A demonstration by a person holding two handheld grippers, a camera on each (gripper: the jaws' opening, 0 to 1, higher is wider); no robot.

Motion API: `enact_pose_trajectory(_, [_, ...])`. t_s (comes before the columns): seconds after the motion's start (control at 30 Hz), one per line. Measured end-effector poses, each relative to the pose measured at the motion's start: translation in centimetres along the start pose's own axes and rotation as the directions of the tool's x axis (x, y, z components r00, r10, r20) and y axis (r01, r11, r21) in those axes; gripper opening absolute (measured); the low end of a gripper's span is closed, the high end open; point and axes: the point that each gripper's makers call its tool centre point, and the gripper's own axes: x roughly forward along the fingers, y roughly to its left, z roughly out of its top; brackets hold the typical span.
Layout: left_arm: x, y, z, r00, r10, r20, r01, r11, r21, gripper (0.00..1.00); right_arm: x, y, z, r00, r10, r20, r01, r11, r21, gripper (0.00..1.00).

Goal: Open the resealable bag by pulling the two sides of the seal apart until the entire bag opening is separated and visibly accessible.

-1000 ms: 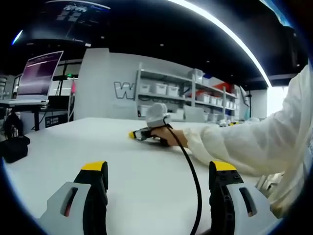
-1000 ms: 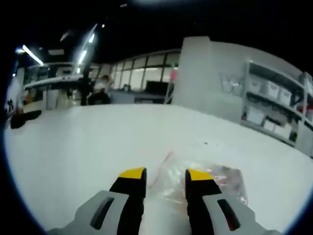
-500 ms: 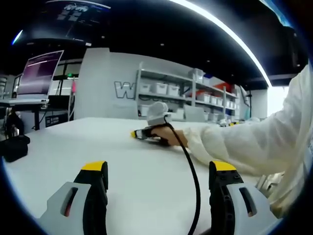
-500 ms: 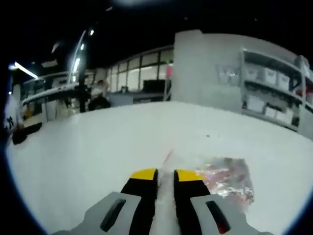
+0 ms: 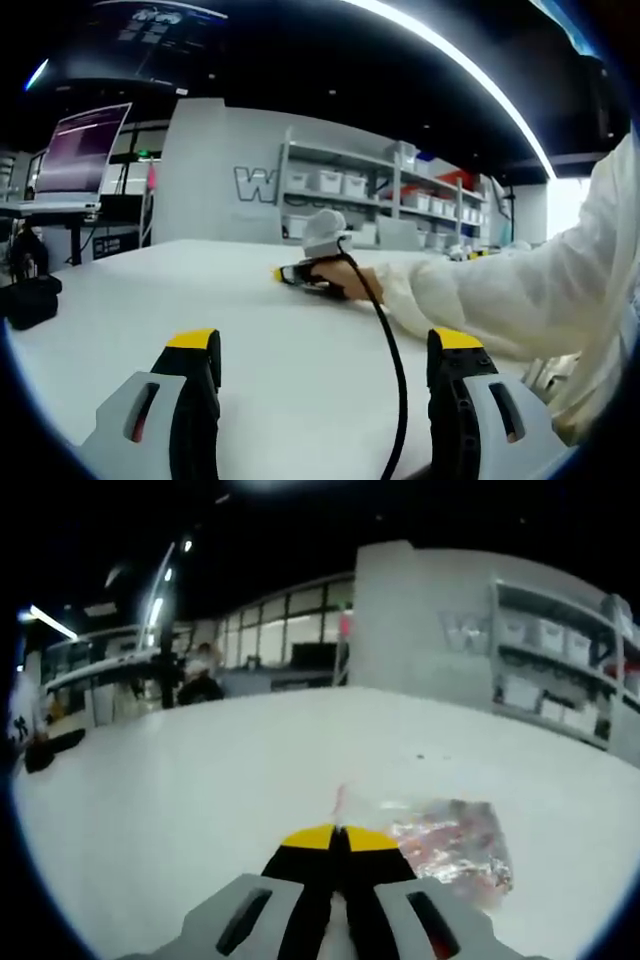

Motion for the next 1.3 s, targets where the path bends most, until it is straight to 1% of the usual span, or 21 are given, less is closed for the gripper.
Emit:
enact_pose_trajectory(0.1, [0.0,0.0,-0.1,1.0,0.0,-0.002,0.0,1.0,0.001,0.84,0.0,0.0,0.0,1.0,0.002,0.002,-0.002,1.0,0.006,0.0])
enact_pose_trajectory(0.23, [-0.1,-0.1,0.0,1.0,-0.001,0.001,0.001,1.0,0.0,0.84,-0.1,-0.2,0.1,1.0,0.012,0.011,-0.013,0.999,0.048,0.0])
enact_pose_trajectory(0.33, [-0.1,-0.2,-0.1,1.0,-0.003,-0.003,0.003,1.0,0.004,0.83,-0.3,-0.5,0.7,0.999,0.01,0.044,-0.013,0.996,0.084,0.0])
enact_pose_trajectory(0.53, [-0.2,-0.3,0.0,1.0,-0.005,-0.004,0.005,1.0,0.005,0.83,-0.7,-1.8,2.0,0.993,-0.027,0.117,0.006,0.985,0.174,0.0])
enact_pose_trajectory(0.63, [-0.4,-0.1,0.2,1.0,0.0,-0.003,0.0,1.0,0.011,0.83,-0.7,-2.2,2.0,0.993,-0.033,0.115,0.011,0.983,0.181,0.0])
enact_pose_trajectory(0.73, [-0.6,0.1,0.4,1.0,0.005,0.004,-0.006,1.0,0.011,0.83,-0.8,-2.3,2.0,0.993,-0.037,0.113,0.017,0.985,0.17,0.0])
enact_pose_trajectory(0.9, [-0.5,-0.2,0.3,1.0,0.001,-0.004,-0.001,1.0,0.018,0.83,-1.6,-3.3,2.9,0.985,-0.072,0.154,0.042,0.981,0.187,0.0])
enact_pose_trajectory(0.97, [-0.4,-0.3,0.3,1.0,-0.001,-0.005,0.001,1.0,0.02,0.83,-2.0,-4.1,3.9,0.979,-0.088,0.182,0.05,0.978,0.2,0.0])
enact_pose_trajectory(1.03, [-0.4,-0.3,0.4,1.0,-0.001,-0.003,0.001,1.0,0.02,0.83,-2.4,-4.6,4.7,0.977,-0.095,0.193,0.056,0.978,0.203,0.0])
enact_pose_trajectory(1.13, [-0.4,-0.3,0.6,1.0,-0.002,0.004,0.002,1.0,0.019,0.83,-2.9,-5.2,5.9,0.973,-0.105,0.207,0.066,0.98,0.186,0.0])
enact_pose_trajectory(1.3, [-0.4,-0.5,0.5,1.0,-0.006,0.001,0.006,1.0,0.021,0.83,-3.5,-5.8,7.4,0.968,-0.111,0.225,0.074,0.983,0.167,0.0])
